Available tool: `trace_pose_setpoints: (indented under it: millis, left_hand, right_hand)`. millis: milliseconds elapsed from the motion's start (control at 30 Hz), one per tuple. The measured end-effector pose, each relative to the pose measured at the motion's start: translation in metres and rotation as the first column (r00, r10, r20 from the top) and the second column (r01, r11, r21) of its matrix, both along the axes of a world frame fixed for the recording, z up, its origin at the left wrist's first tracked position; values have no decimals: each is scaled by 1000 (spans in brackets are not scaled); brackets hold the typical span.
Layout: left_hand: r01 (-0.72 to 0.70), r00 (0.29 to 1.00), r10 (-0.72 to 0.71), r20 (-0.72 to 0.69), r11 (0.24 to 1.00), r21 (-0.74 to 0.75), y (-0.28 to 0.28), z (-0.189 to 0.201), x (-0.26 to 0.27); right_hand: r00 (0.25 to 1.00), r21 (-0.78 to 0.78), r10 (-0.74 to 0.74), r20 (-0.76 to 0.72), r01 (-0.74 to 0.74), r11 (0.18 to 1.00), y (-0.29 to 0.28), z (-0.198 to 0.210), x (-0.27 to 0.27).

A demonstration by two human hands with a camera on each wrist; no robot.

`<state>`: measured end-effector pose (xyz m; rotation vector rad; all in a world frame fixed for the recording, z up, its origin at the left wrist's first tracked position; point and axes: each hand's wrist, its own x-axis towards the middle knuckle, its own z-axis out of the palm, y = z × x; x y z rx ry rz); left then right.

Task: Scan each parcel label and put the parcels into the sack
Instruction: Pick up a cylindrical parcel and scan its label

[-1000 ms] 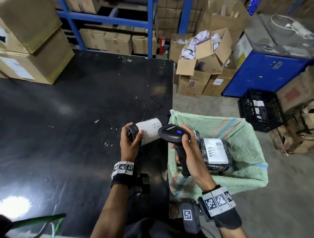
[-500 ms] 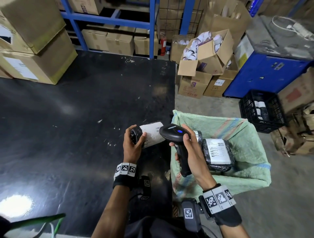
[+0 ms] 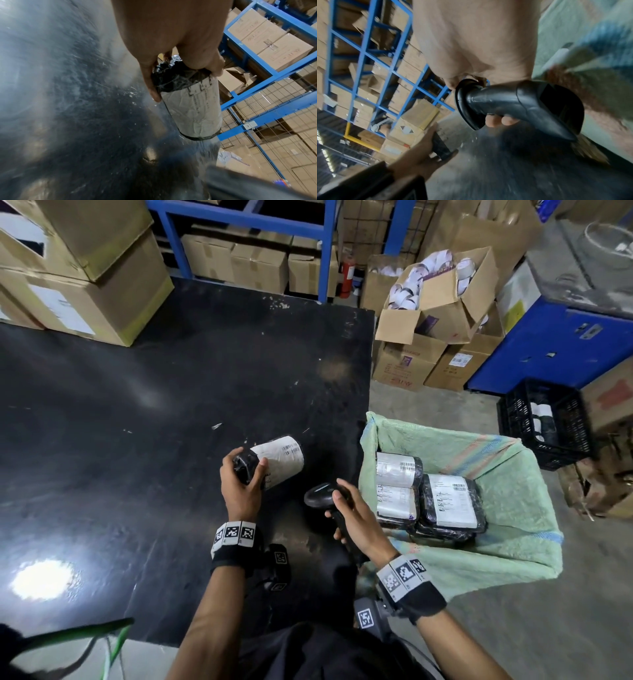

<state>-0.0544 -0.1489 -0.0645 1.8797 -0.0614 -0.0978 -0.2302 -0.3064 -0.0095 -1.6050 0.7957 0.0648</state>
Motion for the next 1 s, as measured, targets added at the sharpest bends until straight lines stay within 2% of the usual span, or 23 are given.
trace_pose_setpoints:
  millis: [167, 300, 467, 733, 800, 867, 1000]
  left_hand:
    - [-42, 999, 42, -15, 999, 4, 12, 2, 4]
    - [-45, 999, 46, -17, 999, 15, 17, -1, 6]
    - [-45, 998, 45, -34, 999, 16, 26, -4, 6]
    - [-8, 999, 8, -46, 1000, 16, 34, -2, 13]
    - [17, 998, -17, -62, 1000, 0, 31, 2, 13]
    - [55, 994, -57, -91, 998, -29, 28, 4, 13]
    - [144, 974, -163, -156, 981, -126, 18, 15, 10]
  right_hand:
    - [991, -16, 3, -132, -5, 1000, 10, -44, 19]
    - [993, -39, -37, -109, 33, 999, 17, -73, 40]
    - [991, 22, -102, -84, 104, 994, 31, -96, 68]
    - [989, -143, -28, -143, 7, 990, 32, -105, 72]
    - [990, -239, -11, -144, -24, 971, 26, -105, 71]
    - [995, -325, -32, -92, 1, 946, 18, -97, 71]
    - [991, -282, -41, 129, 76, 956, 0, -66, 75]
